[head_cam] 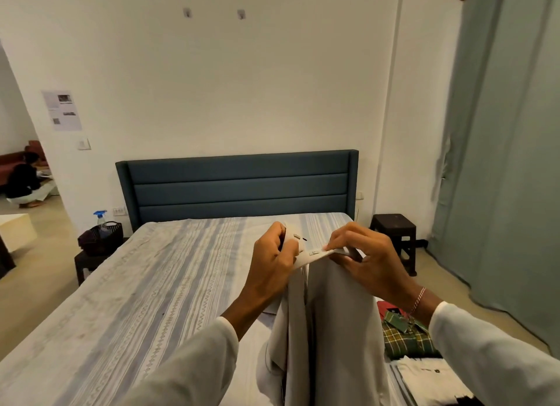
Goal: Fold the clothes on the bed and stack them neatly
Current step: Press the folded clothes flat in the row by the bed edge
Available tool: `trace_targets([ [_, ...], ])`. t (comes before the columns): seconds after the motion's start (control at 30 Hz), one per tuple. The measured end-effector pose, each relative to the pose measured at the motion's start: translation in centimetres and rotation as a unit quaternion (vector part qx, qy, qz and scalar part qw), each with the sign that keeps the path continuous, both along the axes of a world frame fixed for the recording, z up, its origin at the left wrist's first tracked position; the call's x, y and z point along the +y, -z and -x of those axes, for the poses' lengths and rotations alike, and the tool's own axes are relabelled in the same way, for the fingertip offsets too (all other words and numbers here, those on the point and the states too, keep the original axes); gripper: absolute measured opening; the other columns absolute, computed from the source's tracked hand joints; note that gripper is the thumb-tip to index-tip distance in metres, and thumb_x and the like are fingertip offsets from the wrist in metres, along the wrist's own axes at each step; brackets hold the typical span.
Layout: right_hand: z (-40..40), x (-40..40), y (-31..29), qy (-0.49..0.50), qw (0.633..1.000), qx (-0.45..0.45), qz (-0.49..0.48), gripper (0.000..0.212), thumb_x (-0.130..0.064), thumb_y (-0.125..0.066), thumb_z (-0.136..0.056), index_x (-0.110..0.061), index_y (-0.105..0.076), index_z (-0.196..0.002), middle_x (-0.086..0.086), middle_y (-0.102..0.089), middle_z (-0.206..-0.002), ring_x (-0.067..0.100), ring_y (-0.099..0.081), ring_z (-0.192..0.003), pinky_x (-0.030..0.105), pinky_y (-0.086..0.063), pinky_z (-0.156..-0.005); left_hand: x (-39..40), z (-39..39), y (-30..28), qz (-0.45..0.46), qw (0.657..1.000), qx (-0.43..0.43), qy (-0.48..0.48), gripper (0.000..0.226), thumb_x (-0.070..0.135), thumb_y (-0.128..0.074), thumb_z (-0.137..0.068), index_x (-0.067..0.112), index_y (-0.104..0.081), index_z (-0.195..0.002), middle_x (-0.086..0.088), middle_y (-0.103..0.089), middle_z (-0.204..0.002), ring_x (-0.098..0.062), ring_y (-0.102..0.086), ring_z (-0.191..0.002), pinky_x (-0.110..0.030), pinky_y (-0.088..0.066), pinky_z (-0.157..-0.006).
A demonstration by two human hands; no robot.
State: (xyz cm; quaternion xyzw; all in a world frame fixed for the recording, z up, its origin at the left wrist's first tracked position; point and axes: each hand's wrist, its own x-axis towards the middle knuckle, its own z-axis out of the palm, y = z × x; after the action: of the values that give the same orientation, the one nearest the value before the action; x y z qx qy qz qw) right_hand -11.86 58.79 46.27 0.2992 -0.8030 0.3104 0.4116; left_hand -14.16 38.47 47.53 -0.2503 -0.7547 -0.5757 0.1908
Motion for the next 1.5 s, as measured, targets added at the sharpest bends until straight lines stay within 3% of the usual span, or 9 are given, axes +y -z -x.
trace_targets([
  [0.17,-0.8,-0.4,-0.6,-0.026,1.000,-0.003,0.011,0.028,-0.043,-0.058,-0.098,-0.023,-0.073,-0.110,-0.009,-0.063,-0.111,0.006,-0.063,-0.104,0.012,-0.054,-0.080,-0.6,-0.9,0.3,0.032,0.998,0.057,0.010,0.031,0.009,-0.065,-0.095,0.034,-0.048,-0.089,0.020,-0.054,-0.086,0.018,-0.059,-0.086,0.000,-0.045,-0.065],
  [0.37,-0.9,-0.8,-1.2,-0.013,0.999,0.037,0.022,0.033,-0.042,-0.065,-0.094,-0.012,-0.075,-0.102,-0.001,-0.068,-0.100,0.007,-0.065,-0.093,0.014,-0.055,-0.078,-0.8,-1.1,0.3,0.049,0.984,0.169,0.032,0.015,0.031,-0.062,-0.093,0.017,-0.057,-0.094,0.007,-0.061,-0.082,0.008,-0.062,-0.079,-0.003,-0.048,-0.067],
  [0.43,-1.0,-1.0,-1.1,0.001,0.998,0.056,0.025,0.034,-0.041,-0.065,-0.093,-0.010,-0.076,-0.100,0.003,-0.069,-0.099,0.008,-0.065,-0.093,0.013,-0.054,-0.081,-0.9,-1.1,0.3,0.058,0.980,0.190,0.024,0.014,0.025,-0.063,-0.094,0.014,-0.058,-0.087,0.015,-0.054,-0.076,0.008,-0.061,-0.079,-0.003,-0.048,-0.064],
  [0.57,-1.2,-1.3,-1.2,0.019,0.997,0.069,0.019,0.029,-0.035,-0.069,-0.090,-0.008,-0.077,-0.097,0.007,-0.069,-0.096,0.008,-0.063,-0.091,0.014,-0.055,-0.079,-1.0,-0.8,0.3,0.095,0.970,0.225,0.018,0.014,0.013,-0.063,-0.093,0.001,-0.063,-0.087,0.008,-0.054,-0.079,0.009,-0.061,-0.083,0.000,-0.045,-0.066],
  [0.7,-1.4,-1.4,-1.3,0.019,0.998,0.066,0.010,0.035,-0.041,-0.065,-0.093,-0.009,-0.077,-0.096,0.006,-0.069,-0.094,0.006,-0.061,-0.090,0.010,-0.052,-0.079,-1.0,-0.8,0.4,0.121,0.962,0.245,0.023,0.024,0.020,-0.054,-0.097,0.000,-0.066,-0.092,-0.004,-0.062,-0.080,0.003,-0.055,-0.065,0.000,-0.044,-0.070],
  [1.0,-1.2,-1.0,-1.2,0.048,0.997,0.055,-0.004,0.028,-0.034,-0.071,-0.087,-0.008,-0.078,-0.092,0.005,-0.071,-0.089,0.006,-0.062,-0.084,0.008,-0.051,-0.077,-0.6,-0.2,0.3,0.215,0.937,0.273,0.022,0.020,0.015,-0.056,-0.096,-0.001,-0.068,-0.099,-0.012,-0.066,-0.089,-0.006,-0.051,-0.072,0.004,-0.036,-0.071],
  [1.17,-1.0,-0.5,-1.5,0.057,0.998,0.037,-0.015,0.031,-0.040,-0.069,-0.087,-0.010,-0.077,-0.091,0.003,-0.072,-0.087,0.007,-0.064,-0.079,0.007,-0.052,-0.075,-0.4,-0.1,0.0,0.258,0.920,0.293,0.033,0.023,0.014,-0.057,-0.094,-0.003,-0.069,-0.103,-0.015,-0.067,-0.090,-0.015,-0.059,-0.070,-0.011,-0.044,-0.075],
  [1.4,-0.9,0.4,-2.2,0.050,0.999,0.005,-0.005,0.058,-0.066,-0.059,-0.086,-0.011,-0.077,-0.089,0.000,-0.071,-0.083,0.002,-0.062,-0.071,0.007,-0.054,-0.071,-1.0,-0.2,-0.5,0.315,0.897,0.302,0.067,0.024,0.021,-0.055,-0.095,0.002,-0.068,-0.102,-0.012,-0.065,-0.092,-0.017,-0.063,-0.065,-0.021,-0.056,-0.063],
  [1.5,-1.2,0.6,-2.1,0.036,0.999,-0.005,-0.010,0.065,-0.070,-0.053,-0.088,-0.010,-0.077,-0.088,0.000,-0.071,-0.082,0.001,-0.061,-0.069,0.006,-0.053,-0.071,-1.6,-0.2,-0.1,0.329,0.891,0.302,0.081,0.028,0.026,-0.052,-0.098,0.004,-0.068,-0.103,-0.011,-0.066,-0.095,-0.014,-0.061,-0.066,-0.015,-0.053,-0.063],
])
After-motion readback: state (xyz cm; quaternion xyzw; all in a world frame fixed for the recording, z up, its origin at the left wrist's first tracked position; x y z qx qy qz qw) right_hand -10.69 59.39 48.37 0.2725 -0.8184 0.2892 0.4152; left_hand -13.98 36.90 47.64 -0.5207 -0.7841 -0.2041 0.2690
